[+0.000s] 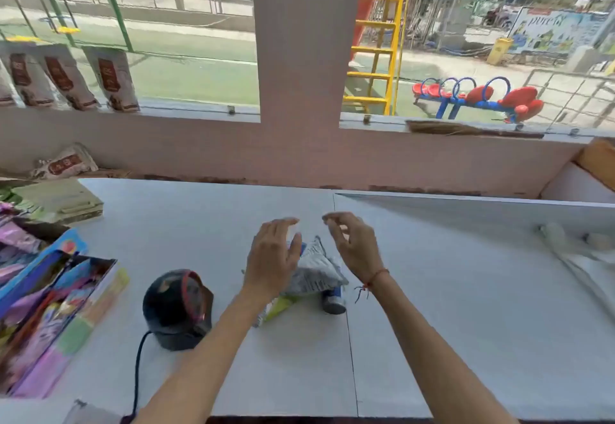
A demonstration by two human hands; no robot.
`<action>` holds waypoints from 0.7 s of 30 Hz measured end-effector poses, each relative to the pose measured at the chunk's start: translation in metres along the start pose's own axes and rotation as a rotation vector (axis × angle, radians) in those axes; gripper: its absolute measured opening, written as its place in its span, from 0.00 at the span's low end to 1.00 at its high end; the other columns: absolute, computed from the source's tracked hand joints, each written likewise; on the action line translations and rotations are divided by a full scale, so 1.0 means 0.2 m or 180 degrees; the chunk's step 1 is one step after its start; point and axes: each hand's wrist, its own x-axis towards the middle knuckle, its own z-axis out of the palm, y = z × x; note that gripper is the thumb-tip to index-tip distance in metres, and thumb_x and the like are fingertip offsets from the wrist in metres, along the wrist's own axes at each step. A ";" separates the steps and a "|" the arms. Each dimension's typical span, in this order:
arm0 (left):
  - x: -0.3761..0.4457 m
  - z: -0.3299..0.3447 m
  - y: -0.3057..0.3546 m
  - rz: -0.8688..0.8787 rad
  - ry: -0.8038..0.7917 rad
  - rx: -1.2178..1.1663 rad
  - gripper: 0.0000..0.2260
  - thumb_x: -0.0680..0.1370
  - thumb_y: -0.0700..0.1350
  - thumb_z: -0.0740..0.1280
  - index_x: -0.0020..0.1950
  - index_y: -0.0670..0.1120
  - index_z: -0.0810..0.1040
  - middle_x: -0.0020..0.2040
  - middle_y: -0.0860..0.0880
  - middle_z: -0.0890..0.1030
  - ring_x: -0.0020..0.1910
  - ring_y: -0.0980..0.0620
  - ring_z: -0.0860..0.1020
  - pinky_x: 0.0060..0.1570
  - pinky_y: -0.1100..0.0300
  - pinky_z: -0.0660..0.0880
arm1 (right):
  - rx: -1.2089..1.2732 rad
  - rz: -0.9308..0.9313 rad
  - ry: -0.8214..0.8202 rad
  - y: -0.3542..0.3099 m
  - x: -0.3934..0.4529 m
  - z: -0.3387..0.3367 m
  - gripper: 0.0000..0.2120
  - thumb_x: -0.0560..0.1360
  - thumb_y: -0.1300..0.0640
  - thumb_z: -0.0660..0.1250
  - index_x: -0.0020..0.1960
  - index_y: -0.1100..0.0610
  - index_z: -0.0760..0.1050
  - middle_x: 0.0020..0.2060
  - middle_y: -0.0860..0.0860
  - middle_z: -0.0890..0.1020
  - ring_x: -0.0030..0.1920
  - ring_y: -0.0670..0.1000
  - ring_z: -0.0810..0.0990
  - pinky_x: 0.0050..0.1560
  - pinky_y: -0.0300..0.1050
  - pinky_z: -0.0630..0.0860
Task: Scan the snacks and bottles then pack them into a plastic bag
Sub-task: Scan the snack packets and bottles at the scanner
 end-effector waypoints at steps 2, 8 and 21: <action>-0.12 0.06 -0.10 -0.0234 -0.0340 0.0162 0.25 0.78 0.59 0.52 0.68 0.45 0.71 0.65 0.46 0.76 0.65 0.46 0.73 0.66 0.50 0.69 | -0.0359 -0.0001 -0.0785 0.09 -0.10 0.07 0.14 0.80 0.55 0.59 0.62 0.55 0.76 0.62 0.51 0.79 0.62 0.51 0.76 0.65 0.49 0.72; -0.39 0.20 -0.38 -0.0528 -0.1353 0.0594 0.32 0.76 0.67 0.50 0.77 0.59 0.48 0.79 0.50 0.52 0.79 0.50 0.49 0.76 0.44 0.50 | -0.0548 0.0009 -0.1306 0.27 -0.23 0.19 0.19 0.81 0.52 0.54 0.70 0.53 0.68 0.72 0.47 0.67 0.70 0.49 0.66 0.72 0.44 0.64; -0.41 0.12 -0.30 -0.2850 -0.0105 -0.1618 0.47 0.56 0.51 0.83 0.70 0.39 0.67 0.65 0.45 0.76 0.62 0.47 0.76 0.61 0.57 0.72 | 0.0118 0.0979 -0.1054 0.29 -0.24 0.23 0.24 0.80 0.49 0.58 0.74 0.56 0.62 0.76 0.54 0.59 0.77 0.51 0.53 0.75 0.46 0.53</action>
